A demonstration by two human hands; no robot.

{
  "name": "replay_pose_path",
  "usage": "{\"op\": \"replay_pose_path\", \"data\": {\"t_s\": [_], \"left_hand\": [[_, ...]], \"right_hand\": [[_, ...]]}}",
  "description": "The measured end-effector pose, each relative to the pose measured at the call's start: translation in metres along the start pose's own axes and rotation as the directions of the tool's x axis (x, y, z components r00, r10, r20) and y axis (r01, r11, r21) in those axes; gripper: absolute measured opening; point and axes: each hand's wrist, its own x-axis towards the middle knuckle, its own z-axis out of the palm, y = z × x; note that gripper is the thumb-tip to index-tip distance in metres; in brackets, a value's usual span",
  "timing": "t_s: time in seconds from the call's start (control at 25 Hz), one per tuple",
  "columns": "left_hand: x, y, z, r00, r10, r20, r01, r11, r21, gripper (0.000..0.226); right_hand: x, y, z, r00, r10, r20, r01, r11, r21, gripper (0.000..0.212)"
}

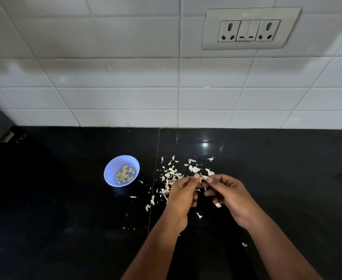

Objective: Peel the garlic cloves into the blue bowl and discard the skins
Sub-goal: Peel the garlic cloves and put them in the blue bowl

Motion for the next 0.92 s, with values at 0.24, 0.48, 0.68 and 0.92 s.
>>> {"op": "replay_pose_path", "data": {"t_s": [0.24, 0.48, 0.68, 0.92], "left_hand": [[0.001, -0.005, -0.003, 0.999, 0.028, -0.025, -0.029, 0.999, -0.019, 0.010], [0.001, -0.002, -0.008, 0.994, 0.030, -0.100, -0.036, 0.998, -0.056, 0.010], [0.002, -0.013, -0.016, 0.971, 0.183, -0.155, -0.147, 0.965, 0.218, 0.012], [-0.005, -0.012, -0.028, 0.882, 0.471, 0.031, -0.343, 0.594, 0.727, 0.007]], "right_hand": [[-0.002, -0.002, 0.008, 0.999, -0.032, 0.003, 0.032, 0.999, -0.008, 0.013], [-0.006, -0.002, 0.008, 0.999, -0.034, 0.002, 0.034, 0.967, -0.252, 0.006], [-0.003, 0.011, 0.011, 0.989, -0.143, -0.027, 0.085, 0.721, -0.687, 0.024], [0.004, 0.002, 0.035, 0.990, -0.107, -0.088, 0.085, 0.971, -0.226, 0.009]]}}
